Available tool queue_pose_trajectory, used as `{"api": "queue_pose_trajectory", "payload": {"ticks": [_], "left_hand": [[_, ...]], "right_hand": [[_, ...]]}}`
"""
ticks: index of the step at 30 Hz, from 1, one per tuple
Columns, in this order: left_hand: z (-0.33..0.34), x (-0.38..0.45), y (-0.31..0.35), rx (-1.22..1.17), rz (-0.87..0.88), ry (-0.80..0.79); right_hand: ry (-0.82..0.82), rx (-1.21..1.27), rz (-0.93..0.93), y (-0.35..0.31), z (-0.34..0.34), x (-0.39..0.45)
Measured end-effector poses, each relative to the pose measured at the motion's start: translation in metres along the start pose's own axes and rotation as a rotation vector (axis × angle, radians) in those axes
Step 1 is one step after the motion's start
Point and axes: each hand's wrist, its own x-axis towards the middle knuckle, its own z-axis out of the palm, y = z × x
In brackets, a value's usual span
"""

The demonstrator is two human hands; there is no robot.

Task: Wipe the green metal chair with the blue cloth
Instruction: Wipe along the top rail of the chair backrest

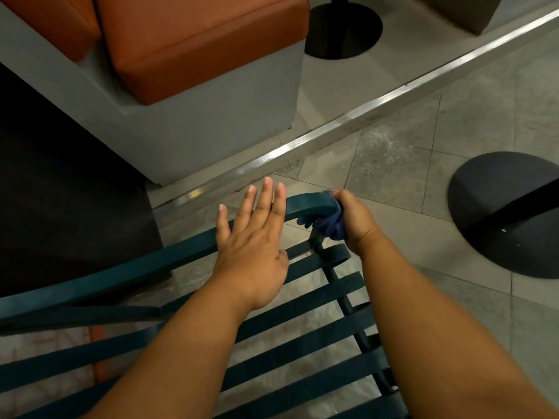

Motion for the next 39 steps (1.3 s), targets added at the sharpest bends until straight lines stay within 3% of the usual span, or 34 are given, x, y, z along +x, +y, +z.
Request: {"api": "queue_pose_trajectory", "payload": {"ticks": [4, 11, 16, 18, 22, 26, 28, 31, 33, 36, 39], "left_hand": [[0.002, 0.001, -0.001, -0.012, 0.001, 0.017], [0.005, 0.002, -0.003, -0.012, 0.008, 0.057], [0.006, 0.003, -0.001, 0.002, -0.004, 0.073], [0.006, 0.002, -0.001, 0.008, -0.004, 0.068], [0.002, 0.002, 0.001, -0.02, -0.008, 0.038], [-0.012, -0.004, -0.001, -0.099, 0.031, -0.029], [-0.019, -0.013, -0.007, -0.141, 0.056, -0.02], [-0.028, -0.037, -0.027, -0.159, 0.0, 0.09], [-0.035, -0.057, -0.048, -0.171, -0.076, 0.183], [-0.048, -0.085, -0.081, -0.166, -0.223, 0.283], [-0.057, -0.103, -0.105, -0.157, -0.332, 0.348]], "right_hand": [[-0.007, -0.125, 0.178, 0.016, -0.011, 0.028], [0.007, -0.393, 0.227, 0.013, -0.008, 0.034], [0.169, -0.311, 0.14, -0.018, -0.001, 0.005], [0.231, -0.272, 0.038, -0.029, 0.008, -0.016], [0.259, -0.323, -0.35, -0.035, 0.053, -0.066], [0.238, -0.68, -0.828, -0.015, 0.068, -0.082], [0.265, -0.549, -0.716, -0.011, 0.055, -0.075], [0.382, -0.223, -0.286, -0.014, 0.051, -0.065], [0.475, -0.229, -0.283, -0.017, 0.063, -0.068], [0.514, -0.616, -0.642, -0.01, 0.098, -0.084], [0.334, -1.179, -0.838, 0.026, 0.164, -0.105]]}}
